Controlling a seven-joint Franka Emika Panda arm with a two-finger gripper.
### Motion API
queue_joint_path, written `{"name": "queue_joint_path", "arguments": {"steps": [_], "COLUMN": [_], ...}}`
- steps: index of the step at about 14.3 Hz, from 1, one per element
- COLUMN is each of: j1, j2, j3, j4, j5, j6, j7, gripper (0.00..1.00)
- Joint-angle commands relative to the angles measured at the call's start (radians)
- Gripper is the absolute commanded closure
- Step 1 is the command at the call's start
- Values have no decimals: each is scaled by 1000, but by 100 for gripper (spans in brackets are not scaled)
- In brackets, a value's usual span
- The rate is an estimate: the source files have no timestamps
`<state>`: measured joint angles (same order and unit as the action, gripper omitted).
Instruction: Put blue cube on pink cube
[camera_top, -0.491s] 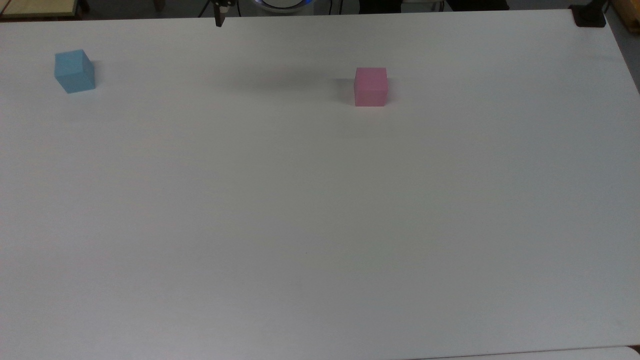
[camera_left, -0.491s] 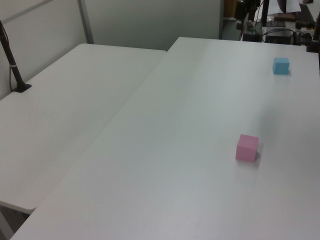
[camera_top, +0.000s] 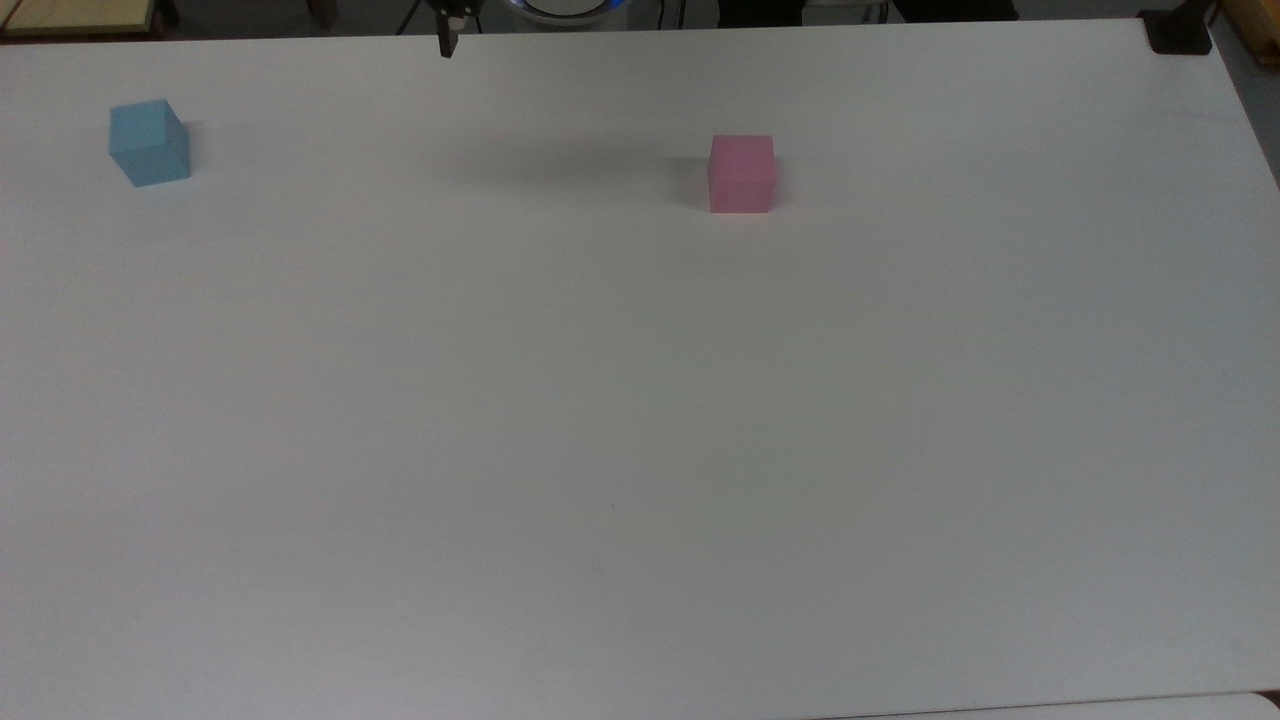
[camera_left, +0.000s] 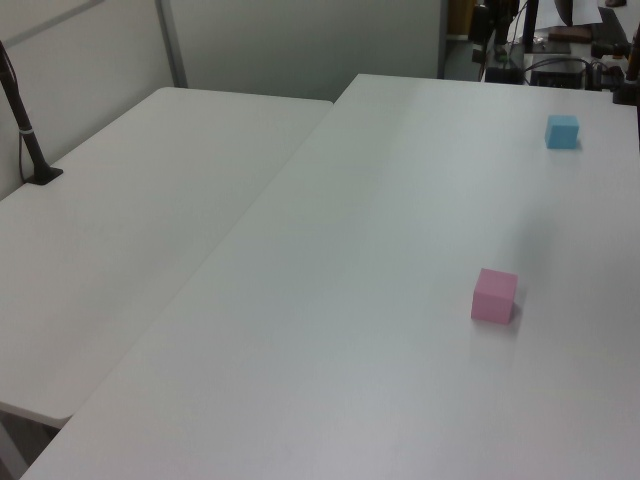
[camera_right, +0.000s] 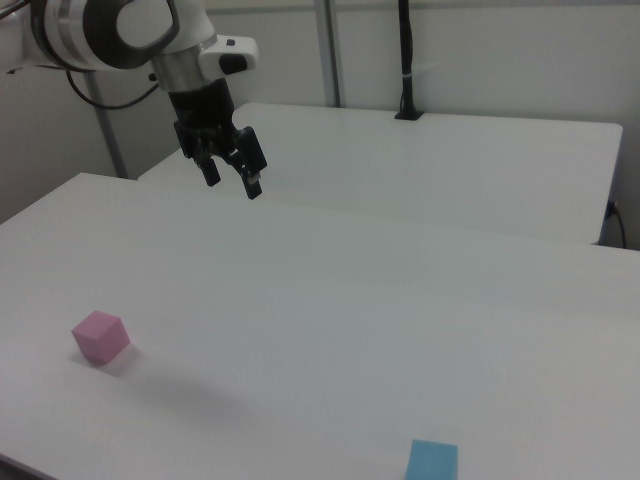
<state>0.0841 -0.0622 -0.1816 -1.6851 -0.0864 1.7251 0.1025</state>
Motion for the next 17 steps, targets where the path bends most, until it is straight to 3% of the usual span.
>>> {"name": "queue_joint_path", "arguments": {"steps": [1, 17], "j1": [8, 5], "j2": [-14, -13], "j3": [13, 31], "j4": [-19, -27], "j5": [-7, -9], "j6": [16, 7], "j7": [-9, -15], "gripper": [0, 0]}}
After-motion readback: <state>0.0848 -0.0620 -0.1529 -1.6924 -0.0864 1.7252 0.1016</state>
